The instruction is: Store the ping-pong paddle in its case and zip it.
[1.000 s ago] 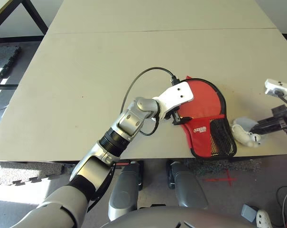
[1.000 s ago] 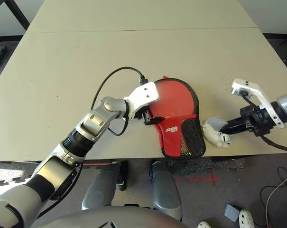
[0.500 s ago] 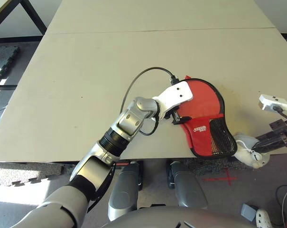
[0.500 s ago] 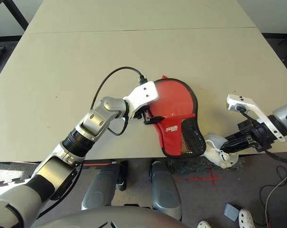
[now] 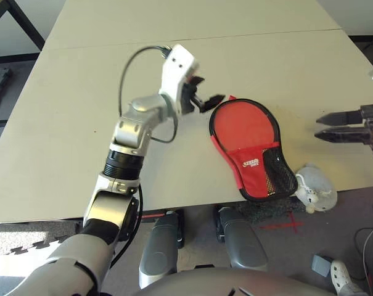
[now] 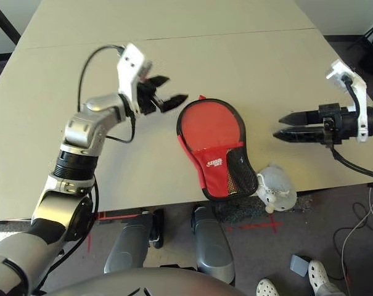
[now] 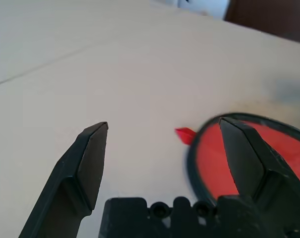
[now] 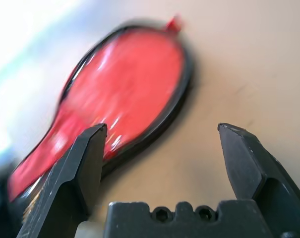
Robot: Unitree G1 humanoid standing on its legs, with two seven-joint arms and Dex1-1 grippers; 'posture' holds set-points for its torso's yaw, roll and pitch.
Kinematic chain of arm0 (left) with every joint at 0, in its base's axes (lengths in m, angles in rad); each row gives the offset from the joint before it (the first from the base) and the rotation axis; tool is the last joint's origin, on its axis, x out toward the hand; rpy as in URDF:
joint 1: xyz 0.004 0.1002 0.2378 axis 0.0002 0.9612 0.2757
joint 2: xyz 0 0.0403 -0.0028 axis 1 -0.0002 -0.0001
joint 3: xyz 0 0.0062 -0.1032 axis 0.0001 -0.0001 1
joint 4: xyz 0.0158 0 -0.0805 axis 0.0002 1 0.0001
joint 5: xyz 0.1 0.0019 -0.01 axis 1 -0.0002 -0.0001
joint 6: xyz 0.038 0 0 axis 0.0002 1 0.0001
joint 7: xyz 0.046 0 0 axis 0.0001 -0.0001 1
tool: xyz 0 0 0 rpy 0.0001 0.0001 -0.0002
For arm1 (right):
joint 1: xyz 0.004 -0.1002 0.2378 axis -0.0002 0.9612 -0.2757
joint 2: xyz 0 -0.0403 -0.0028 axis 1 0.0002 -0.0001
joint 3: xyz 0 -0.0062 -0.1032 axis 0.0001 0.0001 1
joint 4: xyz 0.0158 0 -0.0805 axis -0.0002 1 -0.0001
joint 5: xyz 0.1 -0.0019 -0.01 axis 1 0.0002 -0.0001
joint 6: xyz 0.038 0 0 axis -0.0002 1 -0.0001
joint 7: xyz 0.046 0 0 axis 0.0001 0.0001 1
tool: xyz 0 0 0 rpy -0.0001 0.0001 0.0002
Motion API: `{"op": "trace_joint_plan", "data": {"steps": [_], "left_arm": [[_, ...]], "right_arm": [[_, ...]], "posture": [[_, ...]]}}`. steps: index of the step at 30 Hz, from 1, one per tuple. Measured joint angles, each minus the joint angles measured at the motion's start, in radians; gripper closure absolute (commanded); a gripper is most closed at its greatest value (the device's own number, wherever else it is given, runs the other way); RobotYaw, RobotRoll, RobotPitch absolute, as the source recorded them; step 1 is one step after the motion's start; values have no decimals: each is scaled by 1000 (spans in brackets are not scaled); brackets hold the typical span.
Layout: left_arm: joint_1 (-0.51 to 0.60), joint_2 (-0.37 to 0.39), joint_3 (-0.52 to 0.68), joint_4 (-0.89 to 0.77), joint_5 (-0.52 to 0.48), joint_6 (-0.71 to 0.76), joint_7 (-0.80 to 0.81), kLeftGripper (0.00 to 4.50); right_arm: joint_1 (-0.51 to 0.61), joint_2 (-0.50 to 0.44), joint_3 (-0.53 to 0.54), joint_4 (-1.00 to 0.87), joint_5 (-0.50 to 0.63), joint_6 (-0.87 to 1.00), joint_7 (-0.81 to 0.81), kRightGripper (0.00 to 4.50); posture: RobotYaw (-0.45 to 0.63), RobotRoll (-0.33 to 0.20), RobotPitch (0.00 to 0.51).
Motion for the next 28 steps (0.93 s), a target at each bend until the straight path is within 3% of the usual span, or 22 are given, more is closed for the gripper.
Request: {"op": "trace_joint_plan", "data": {"steps": [6, 14, 22, 28], "left_arm": [[21, 52, 152, 71, 1, -121, 169, 0], [116, 104, 241, 145, 30, -260, 358, 0], [210, 120, 275, 217, 60, -427, 459, 0], [238, 124, 287, 237, 59, -485, 488, 0]], "right_arm": [[-109, 126, -175, 231, -33, -217, -305, 41], [-157, 210, -270, 443, -114, -526, -588, 41], [-168, 216, -315, 550, -165, -701, -770, 41], [-168, 221, -324, 571, -183, -735, -803, 41]], "posture": [[-18, 0, 189], [15, 0, 186], [38, 0, 180], [45, 0, 177]]}}
